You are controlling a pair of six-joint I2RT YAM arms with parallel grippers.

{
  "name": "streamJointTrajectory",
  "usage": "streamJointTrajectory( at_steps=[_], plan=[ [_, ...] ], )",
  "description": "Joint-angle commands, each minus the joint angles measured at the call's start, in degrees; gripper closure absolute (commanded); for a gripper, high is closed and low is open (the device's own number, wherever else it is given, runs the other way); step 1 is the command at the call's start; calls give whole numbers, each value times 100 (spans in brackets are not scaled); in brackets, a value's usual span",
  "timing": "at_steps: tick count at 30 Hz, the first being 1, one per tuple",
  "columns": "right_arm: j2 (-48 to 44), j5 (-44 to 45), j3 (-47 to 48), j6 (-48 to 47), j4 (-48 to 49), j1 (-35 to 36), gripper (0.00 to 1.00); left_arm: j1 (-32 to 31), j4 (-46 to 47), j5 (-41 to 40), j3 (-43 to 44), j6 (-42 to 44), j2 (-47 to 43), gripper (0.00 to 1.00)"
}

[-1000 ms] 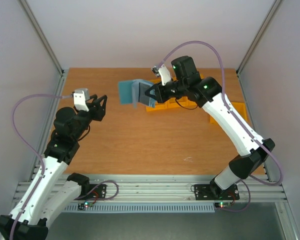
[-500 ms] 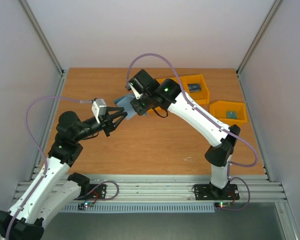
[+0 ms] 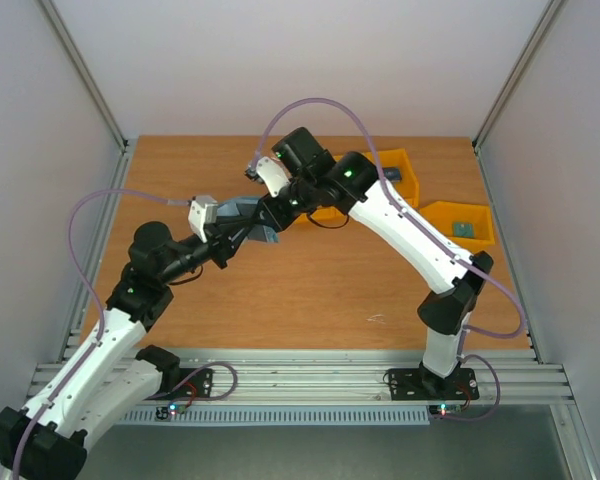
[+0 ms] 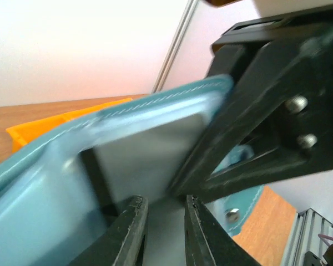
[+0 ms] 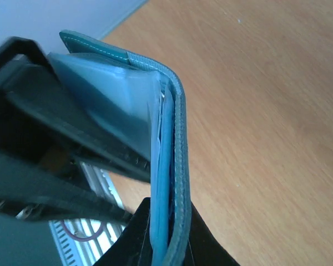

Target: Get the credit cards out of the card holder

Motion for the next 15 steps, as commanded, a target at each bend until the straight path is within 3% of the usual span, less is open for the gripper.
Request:
streamJointTrajectory(
  at_steps=[1,8,12,15],
  plan=[
    [-578,-1266,-276,-350,493,-155,99,134,114,-173,-70,-166,-122,78],
    [-1115,-2409,-811,-1149,687,-294,98,255,289,321,-54,-191,-197,78],
    [-1282,-2667,-948,-1294,783,-309,98,251,698,1274,-3,-54,-183,78],
    [-1313,-2939,-966,-1400,806,-309,98,248,709,1549,121,-45,-168,79]
  ],
)
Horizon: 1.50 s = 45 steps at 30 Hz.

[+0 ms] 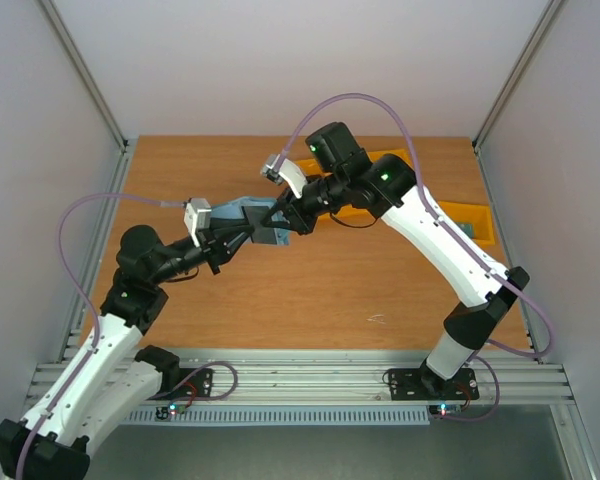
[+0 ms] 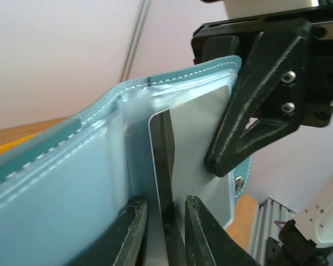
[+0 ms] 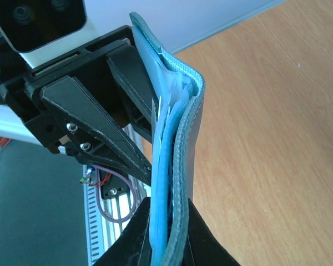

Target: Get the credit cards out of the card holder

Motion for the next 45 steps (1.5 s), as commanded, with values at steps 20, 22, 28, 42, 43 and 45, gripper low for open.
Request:
streamJointTrajectory(
  at_steps=[20,22,28,42,43,45],
  plan=[
    [-527,-1657,-658,-462,1042,-109,90,-10,890,1438,457,35,-83,100],
    [-618,-1765,-806,-347,1179,-247,84,5,934,1394,426,-31,-122,100],
    [-836,-2104,-1207,-120,1448,-543,74,60,1068,1261,370,-339,-140,100],
    [-868,-2493,-1183,-339,848,-893,88,165,967,1247,367,-467,-122,100],
    [-876,-2514,-1178,-349,804,-934,89,179,949,1260,364,-440,-120,100],
    [-885,-2527,-1139,-389,689,-1016,90,191,895,1281,349,-407,-136,100]
  ],
)
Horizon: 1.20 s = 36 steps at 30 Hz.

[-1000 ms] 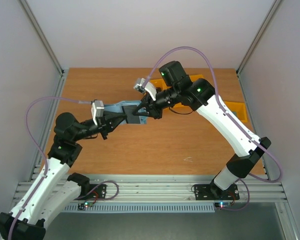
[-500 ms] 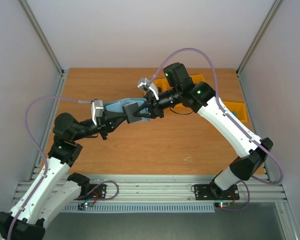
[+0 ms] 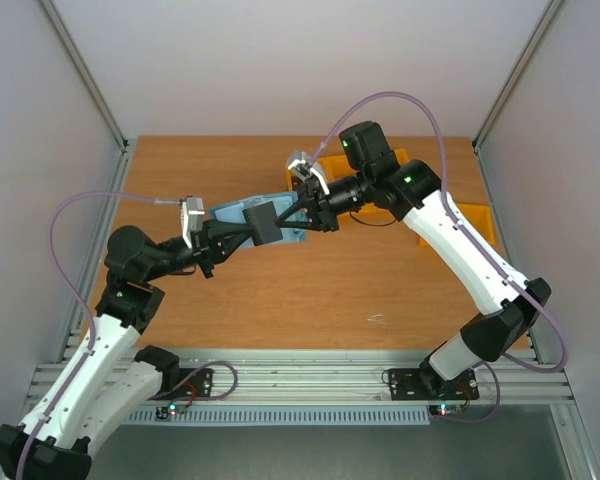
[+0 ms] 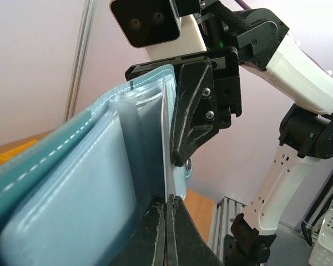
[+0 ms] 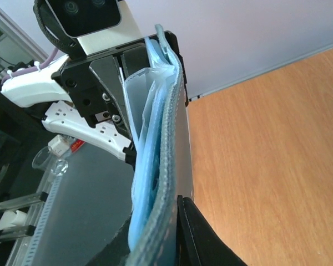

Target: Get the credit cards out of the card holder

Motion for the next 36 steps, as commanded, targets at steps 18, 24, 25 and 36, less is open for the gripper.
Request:
streamJointTrajectory(
  at_steps=[18,24,25,36],
  plan=[
    [-127,232,-539,544,-419,-1377,99,294,-1107,-501,61,1373,-274,100],
    [791,607,-832,1173,-711,-1230,99,335,-507,-533,13,1131,-284,100],
    [912,673,-926,1240,-645,-1111,99,338,-316,-524,0,955,-271,100],
    [2257,294,-1896,2210,730,-513,99,334,315,-463,310,384,-171,100]
  ],
)
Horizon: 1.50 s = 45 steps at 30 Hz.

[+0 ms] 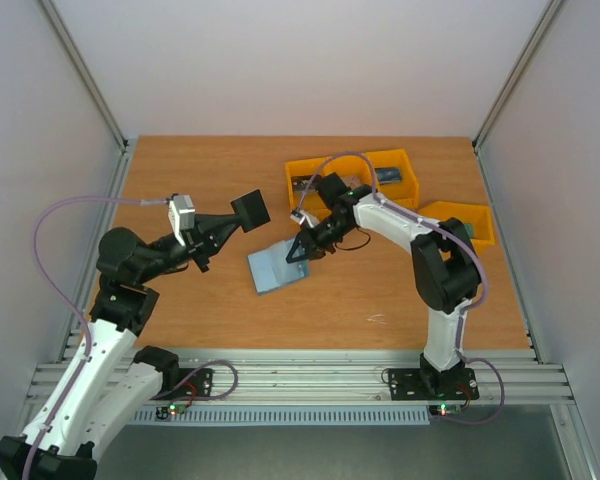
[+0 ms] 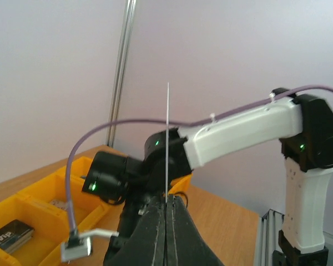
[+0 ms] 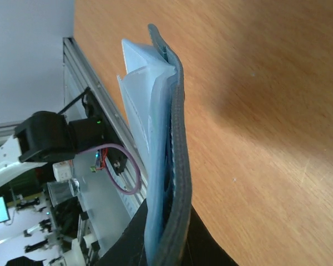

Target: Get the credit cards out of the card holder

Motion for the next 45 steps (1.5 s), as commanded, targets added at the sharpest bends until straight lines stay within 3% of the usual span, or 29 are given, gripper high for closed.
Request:
streamJointTrajectory(
  at_steps=[1,6,12,15,19,22,24,26,28,30,32,36,39,45],
  plan=[
    [383,-257,-209,416,454,68,98,17,576,35,293,-332,17,100],
    [661,-256,-419,394,366,65,90,23,567,29,295,-348,7,100],
    [515,965,-460,550,-295,-84,56,22,572,39,287,-340,24,100],
    [107,1515,-619,648,-490,-323,45,18,568,57,271,-318,10,100],
    [-627,2681,-490,493,-1060,-552,42,17,584,77,243,-296,-1,100],
    [-1139,3563,162,74,-1672,-537,41,13,610,110,244,-294,2,100],
    [-1480,3689,621,-395,-1862,-400,42,0,635,147,242,-288,12,100],
    [-1876,3163,1060,-971,-1794,-152,42,-18,645,187,255,-287,22,100],
    [-2267,2063,1390,-1369,-1459,84,42,-36,646,228,267,-278,25,100],
    [-2618,632,1453,-1408,-716,275,42,-61,646,296,284,-271,38,100],
    [-2849,-137,1287,-1051,382,395,42,-80,639,368,298,-261,40,100],
    [-2858,-359,1146,-356,1759,656,42,-101,620,450,342,-252,24,100],
    [-2666,-315,1358,-422,1809,839,45,-109,620,467,356,-258,16,100],
    [-2497,-257,1507,-533,1633,940,61,-123,628,458,328,-274,19,100]
  ],
)
